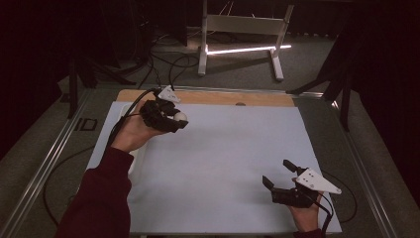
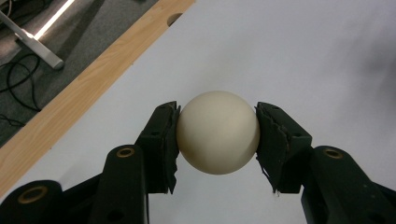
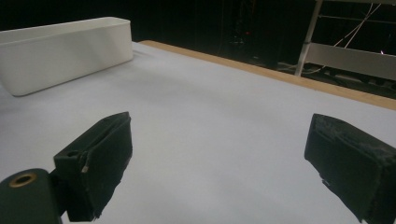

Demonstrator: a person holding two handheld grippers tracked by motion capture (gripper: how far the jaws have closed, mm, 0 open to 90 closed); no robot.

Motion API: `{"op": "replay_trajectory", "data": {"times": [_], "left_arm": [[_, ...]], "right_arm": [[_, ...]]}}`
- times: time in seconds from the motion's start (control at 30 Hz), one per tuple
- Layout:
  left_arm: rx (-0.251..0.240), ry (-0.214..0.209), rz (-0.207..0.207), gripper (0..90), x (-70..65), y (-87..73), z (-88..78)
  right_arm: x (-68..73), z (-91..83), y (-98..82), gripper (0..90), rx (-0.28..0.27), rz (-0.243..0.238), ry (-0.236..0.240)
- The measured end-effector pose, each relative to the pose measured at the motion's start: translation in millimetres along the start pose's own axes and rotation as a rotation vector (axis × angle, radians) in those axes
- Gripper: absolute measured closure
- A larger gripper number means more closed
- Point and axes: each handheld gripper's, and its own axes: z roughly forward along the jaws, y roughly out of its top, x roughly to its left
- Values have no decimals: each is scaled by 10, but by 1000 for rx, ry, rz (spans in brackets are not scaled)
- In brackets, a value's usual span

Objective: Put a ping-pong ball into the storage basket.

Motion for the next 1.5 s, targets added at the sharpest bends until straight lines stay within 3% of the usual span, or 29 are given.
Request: {"op": "replay_trajectory", "data": {"times": [0.4, 1.5], "left_arm": [[-5, -1, 6, 517, 28, -67, -53], [4, 39, -47, 517, 189, -343, -186]], "right_arm": [[-3, 1, -2, 72, 0, 2, 1], [-5, 1, 0, 72, -3, 2, 1]]}}
